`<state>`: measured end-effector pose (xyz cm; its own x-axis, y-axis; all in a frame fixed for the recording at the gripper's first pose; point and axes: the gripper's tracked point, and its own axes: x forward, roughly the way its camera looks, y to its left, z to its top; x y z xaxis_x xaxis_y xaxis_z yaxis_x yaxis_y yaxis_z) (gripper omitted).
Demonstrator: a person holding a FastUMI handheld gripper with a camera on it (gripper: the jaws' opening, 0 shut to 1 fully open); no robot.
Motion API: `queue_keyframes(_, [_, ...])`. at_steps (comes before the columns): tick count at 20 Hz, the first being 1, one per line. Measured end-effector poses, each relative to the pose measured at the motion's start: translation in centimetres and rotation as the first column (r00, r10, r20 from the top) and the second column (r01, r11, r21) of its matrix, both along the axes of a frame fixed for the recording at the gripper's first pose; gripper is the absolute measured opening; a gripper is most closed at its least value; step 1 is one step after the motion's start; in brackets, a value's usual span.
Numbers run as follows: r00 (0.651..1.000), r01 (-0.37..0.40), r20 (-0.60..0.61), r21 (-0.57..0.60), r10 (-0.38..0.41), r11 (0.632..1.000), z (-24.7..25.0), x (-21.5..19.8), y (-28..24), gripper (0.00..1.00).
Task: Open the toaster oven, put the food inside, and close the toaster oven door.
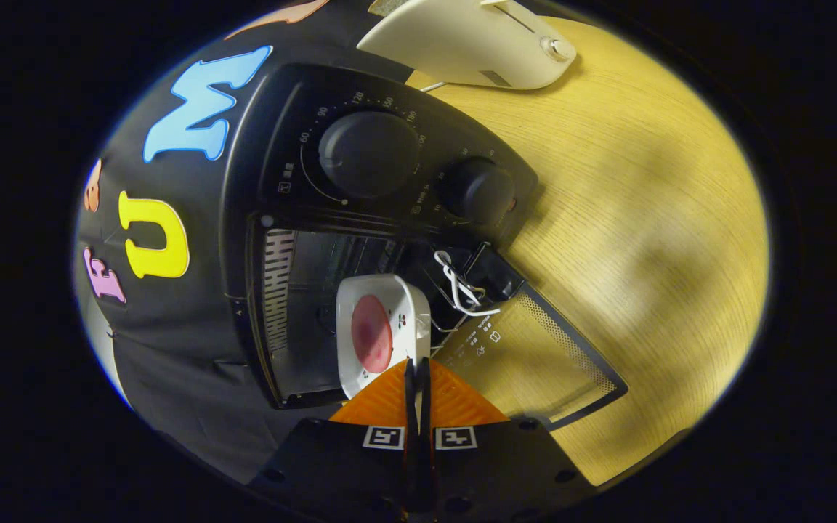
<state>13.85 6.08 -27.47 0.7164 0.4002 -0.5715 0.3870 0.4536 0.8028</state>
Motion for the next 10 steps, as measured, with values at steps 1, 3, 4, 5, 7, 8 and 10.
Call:
queue_keyframes(1, [0.999,0.032,0.006,0.011,-0.032,0.999,0.0,0.5,0.2,0.02])
queue_keyframes(3, [0.997,0.074,-0.003,0.059,-0.074,0.996,0.1,1.5,1.3,0.02])
queue_keyframes(4, [0.996,0.091,-0.009,0.075,-0.09,0.993,0.0,1.9,1.7,0.02])
queue_keyframes(5, [0.994,0.11,-0.006,0.089,-0.11,0.99,0.0,2.6,2.1,0.02])
queue_keyframes(7, [0.988,0.152,-0.005,0.101,-0.152,0.983,0.1,3.5,2.5,0.02])
queue_keyframes(8, [0.985,0.172,-0.005,0.105,-0.172,0.98,0.1,4.0,2.6,0.02])
queue_keyframes(10, [0.978,0.207,-0.004,0.098,-0.208,0.973,0.2,4.6,2.7,0.02])
